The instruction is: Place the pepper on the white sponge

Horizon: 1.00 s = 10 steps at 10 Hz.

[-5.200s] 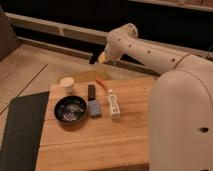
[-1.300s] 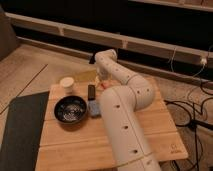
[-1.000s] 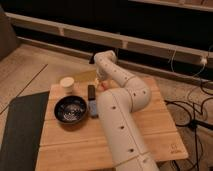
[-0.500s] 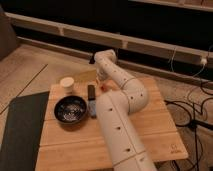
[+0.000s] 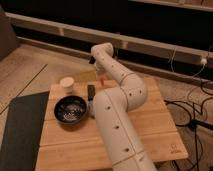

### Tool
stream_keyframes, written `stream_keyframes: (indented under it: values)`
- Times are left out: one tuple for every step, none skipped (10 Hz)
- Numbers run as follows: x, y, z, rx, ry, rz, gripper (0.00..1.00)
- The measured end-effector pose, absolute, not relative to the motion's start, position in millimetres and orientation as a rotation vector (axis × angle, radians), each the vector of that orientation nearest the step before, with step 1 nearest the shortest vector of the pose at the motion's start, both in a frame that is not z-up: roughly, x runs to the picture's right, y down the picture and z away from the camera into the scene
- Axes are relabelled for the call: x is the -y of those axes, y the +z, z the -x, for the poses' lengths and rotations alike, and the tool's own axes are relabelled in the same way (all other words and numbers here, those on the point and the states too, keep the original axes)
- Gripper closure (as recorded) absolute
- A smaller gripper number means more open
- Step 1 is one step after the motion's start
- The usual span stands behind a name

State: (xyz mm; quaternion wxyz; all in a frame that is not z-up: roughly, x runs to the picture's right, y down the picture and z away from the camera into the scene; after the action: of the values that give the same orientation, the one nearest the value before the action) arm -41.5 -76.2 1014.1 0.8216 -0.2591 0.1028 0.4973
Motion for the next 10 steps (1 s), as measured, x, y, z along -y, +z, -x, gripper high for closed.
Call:
stream_keyframes:
  values:
    - [73.0,1008.9,52.6,-0.211,1.049,0.568,1.0]
    - [68.5,1002.8,64.9,-0.202,1.037,0.585,1.0]
    - [66.0,998.4,72.2,-0.198,1.028,0.592,1.0]
    - [65.1,990.2,80.1,-0.192,1.015,0.591,1.0]
    - [65.8,978.7,86.3,-0.185,1.0,0.583,1.0]
    - [65.8,968.9,89.5,-0.179,0.992,0.576,1.0]
    - [62.6,956.7,92.5,-0.173,0.99,0.573,1.0]
    - [57.5,946.1,95.3,-0.167,0.989,0.573,1.0]
    - [49.6,935.1,98.5,-0.16,0.986,0.574,1.0]
    - [41.2,924.4,101.8,-0.153,0.989,0.579,1.0]
